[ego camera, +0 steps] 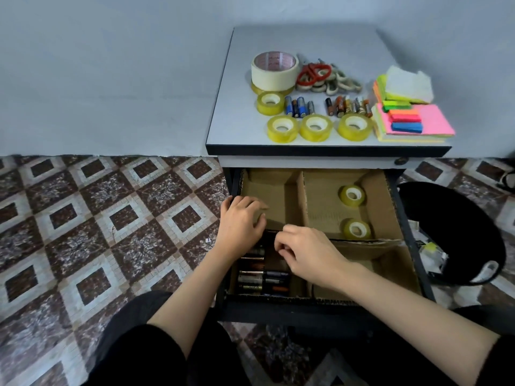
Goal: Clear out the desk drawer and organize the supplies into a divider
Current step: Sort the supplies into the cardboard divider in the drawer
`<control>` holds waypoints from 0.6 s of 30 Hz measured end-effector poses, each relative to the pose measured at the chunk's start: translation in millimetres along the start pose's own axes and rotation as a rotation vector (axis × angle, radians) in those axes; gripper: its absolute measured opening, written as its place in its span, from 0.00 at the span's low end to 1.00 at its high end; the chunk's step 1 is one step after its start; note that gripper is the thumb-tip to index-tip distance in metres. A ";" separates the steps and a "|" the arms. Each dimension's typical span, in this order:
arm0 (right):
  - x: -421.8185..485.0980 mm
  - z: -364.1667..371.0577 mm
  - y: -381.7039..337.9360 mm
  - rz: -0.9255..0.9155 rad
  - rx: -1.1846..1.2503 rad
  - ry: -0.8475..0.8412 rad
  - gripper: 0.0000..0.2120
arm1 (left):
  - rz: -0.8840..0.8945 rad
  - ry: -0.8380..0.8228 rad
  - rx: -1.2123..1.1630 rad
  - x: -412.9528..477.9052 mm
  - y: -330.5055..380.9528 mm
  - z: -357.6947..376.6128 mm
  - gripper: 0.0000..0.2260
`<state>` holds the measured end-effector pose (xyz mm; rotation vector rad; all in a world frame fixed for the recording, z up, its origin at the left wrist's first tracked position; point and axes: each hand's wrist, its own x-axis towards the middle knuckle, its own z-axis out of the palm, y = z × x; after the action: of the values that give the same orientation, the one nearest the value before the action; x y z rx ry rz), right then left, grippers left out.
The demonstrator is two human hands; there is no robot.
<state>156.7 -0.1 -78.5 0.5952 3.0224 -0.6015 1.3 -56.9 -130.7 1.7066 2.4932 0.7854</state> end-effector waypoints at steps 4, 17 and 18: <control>-13.1 -20.2 2.9 0.005 0.030 0.067 0.08 | 0.000 -0.067 -0.047 -5.0 2.5 -12.0 0.07; -18.4 -142.9 79.9 0.296 -0.022 0.418 0.05 | 0.127 0.136 -0.164 98.6 59.4 -110.7 0.06; -14.6 -151.5 86.2 0.315 -0.042 0.437 0.06 | 0.128 0.117 -0.139 111.6 62.1 -114.4 0.06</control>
<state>212.4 124.2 31.2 1.3239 3.1980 -0.4380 -22.9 13.5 23.7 1.8366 2.3527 1.0727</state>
